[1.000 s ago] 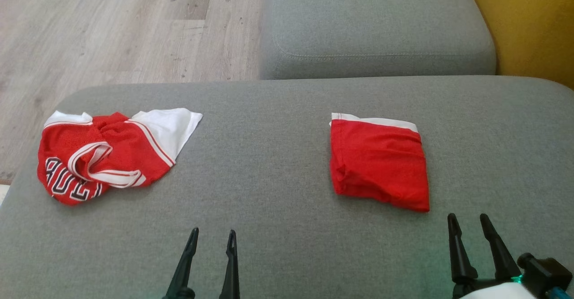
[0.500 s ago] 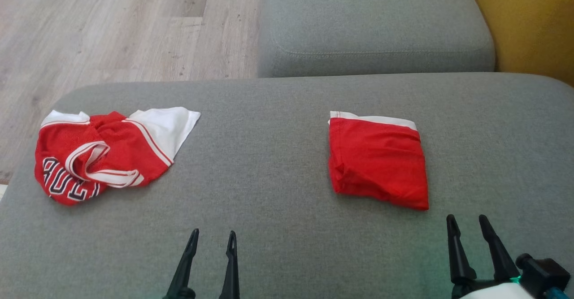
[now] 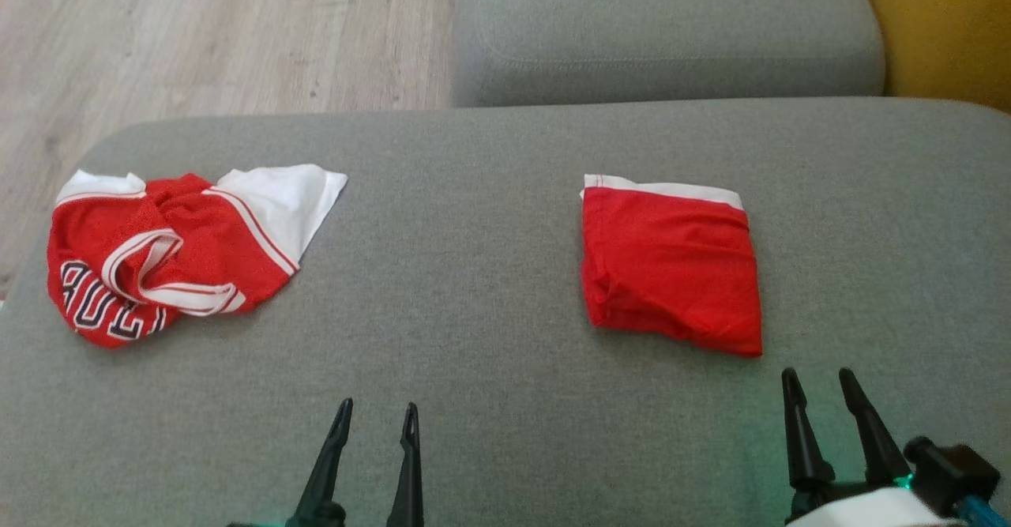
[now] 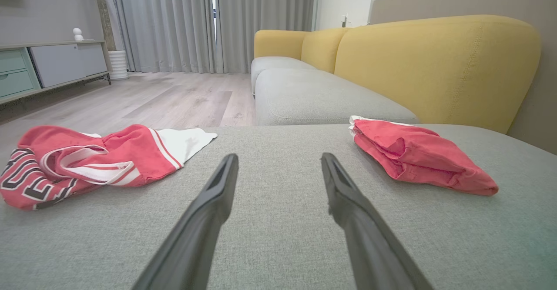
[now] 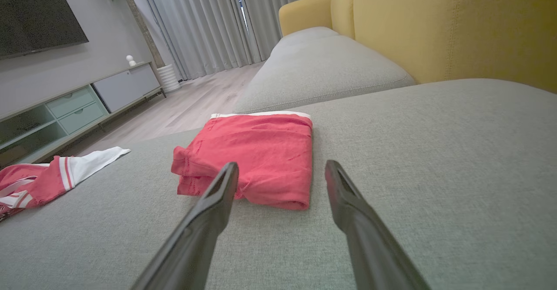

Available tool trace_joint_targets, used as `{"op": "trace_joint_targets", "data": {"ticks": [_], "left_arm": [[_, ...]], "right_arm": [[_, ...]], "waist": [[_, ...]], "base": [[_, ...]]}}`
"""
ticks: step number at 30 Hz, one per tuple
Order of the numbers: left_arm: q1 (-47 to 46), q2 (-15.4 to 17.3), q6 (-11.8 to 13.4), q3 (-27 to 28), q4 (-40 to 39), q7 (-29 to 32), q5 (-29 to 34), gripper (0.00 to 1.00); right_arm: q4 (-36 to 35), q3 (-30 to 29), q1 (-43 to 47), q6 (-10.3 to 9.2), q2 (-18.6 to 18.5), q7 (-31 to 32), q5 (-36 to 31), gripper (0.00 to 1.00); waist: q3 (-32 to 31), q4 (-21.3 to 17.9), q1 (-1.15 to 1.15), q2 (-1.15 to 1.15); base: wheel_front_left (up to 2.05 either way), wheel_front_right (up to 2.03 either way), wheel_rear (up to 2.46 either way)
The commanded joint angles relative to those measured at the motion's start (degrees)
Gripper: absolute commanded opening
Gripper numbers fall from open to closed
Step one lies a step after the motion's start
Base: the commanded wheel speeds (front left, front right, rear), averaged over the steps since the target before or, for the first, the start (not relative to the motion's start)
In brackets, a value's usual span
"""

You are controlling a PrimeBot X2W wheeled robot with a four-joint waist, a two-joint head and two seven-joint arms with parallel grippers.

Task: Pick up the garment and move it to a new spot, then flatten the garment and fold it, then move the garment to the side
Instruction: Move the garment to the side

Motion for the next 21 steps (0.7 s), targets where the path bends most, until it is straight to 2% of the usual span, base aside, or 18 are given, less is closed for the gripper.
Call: {"op": "trace_joint_targets", "data": {"ticks": [1, 8, 14, 21], "left_arm": [[-3.16, -0.20, -0.08, 1.60, -1.68, -0.29, 0.31, 1.00], [-5.06, -0.20, 0.21, 0.59, -2.37, -0.29, -0.22, 1.00], [-8.03, -0.20, 0.22, -0.86, -2.22, -0.29, -0.84, 1.00], [-11.65, -0.20, 0.54, -2.09, -2.32, -0.29, -1.51, 1.00]], "right_arm": [[-1.61, 1.49, -3.57, -0.04, -0.81, -0.63, -0.58, 1.00], [-0.11, 1.72, -8.25, -0.04, -2.19, -0.63, -0.15, 1.00], [4.36, 2.43, -13.98, -0.04, -3.82, -0.32, 1.38, 1.00], [8.30, 2.00, -21.71, -0.04, -5.57, 7.57, 4.52, 1.00]], "waist": [[0.84, 0.10, 0.00, 0.00], [5.67, 0.68, 0.00, 0.00], [9.41, 2.02, 0.00, 0.00], [13.80, 3.52, 0.00, 0.00]], "base": [[0.00, 0.00, 0.00], [0.00, 0.00, 0.00], [0.00, 0.00, 0.00], [0.00, 0.00, 0.00]]}}
